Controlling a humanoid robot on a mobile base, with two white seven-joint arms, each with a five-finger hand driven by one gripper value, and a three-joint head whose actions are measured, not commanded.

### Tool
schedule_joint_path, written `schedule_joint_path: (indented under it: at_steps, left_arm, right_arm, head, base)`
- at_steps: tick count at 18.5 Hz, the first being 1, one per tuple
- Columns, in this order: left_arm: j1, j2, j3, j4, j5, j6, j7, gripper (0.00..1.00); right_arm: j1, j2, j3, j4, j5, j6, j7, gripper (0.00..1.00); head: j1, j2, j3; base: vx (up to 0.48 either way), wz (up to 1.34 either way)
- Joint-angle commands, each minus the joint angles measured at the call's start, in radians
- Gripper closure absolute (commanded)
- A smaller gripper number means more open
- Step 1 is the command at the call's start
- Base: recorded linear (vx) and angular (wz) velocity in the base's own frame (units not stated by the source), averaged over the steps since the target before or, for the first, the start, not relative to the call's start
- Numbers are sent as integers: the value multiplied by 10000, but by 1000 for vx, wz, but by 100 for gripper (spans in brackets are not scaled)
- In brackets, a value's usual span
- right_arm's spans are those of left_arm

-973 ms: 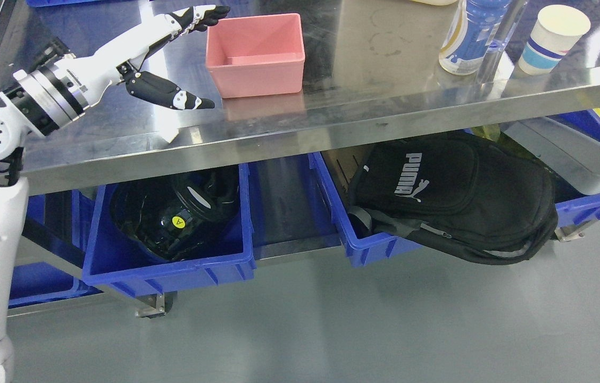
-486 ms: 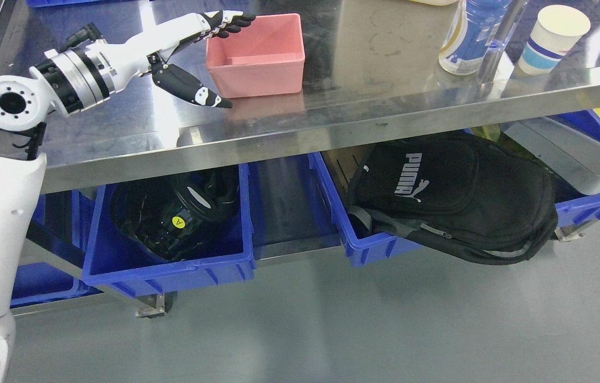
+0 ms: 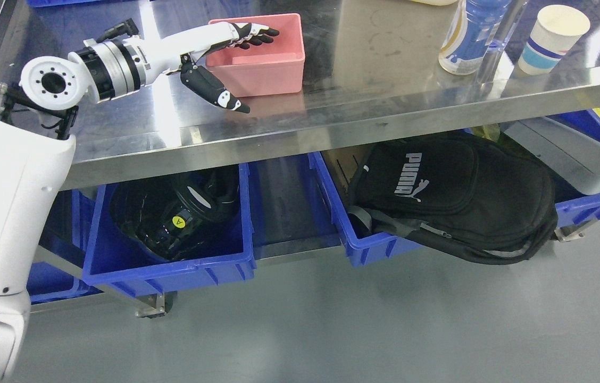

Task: Place storage box into left shelf container
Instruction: 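Grasp the near rim of the pink box with the left hand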

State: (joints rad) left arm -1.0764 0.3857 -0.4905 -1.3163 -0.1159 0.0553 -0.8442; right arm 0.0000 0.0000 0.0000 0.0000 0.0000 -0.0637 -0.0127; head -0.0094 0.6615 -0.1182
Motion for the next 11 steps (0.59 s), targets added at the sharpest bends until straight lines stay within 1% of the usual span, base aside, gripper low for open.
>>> schedule_joint_path:
  at_steps: [1, 2, 5, 9, 11]
  left_arm:
    - [-525, -1034, -832, 1779, -605, -1, -240, 12]
    - [-541, -1095, -832, 1917, -681, -1, -332, 15]
    - [-587, -1218, -649, 2057, -789, -1, -731, 31]
    - [-695, -1463, -312, 2302, -805, -16, -792, 48]
    - [-695, -1555, -6, 2348, -805, -16, -930, 61]
  right_arm:
    - [-62, -175, -31, -175, -15, -8, 4, 0]
    - [-62, -175, -31, -175, -15, -8, -11, 0]
    - [-62, -175, -31, -175, -15, -8, -11, 0]
    - [-62, -175, -31, -175, -15, -8, -11, 0]
    - [-62, -175, -31, -175, -15, -8, -11, 0]
  head:
    - [0, 0, 0]
    - [0, 0, 0]
    - [0, 0, 0]
    - [0, 0, 0]
    - [0, 0, 0]
  base:
    - [0, 0]
    - [0, 0]
    - [2, 30]
    - [0, 55]
    - [-2, 53]
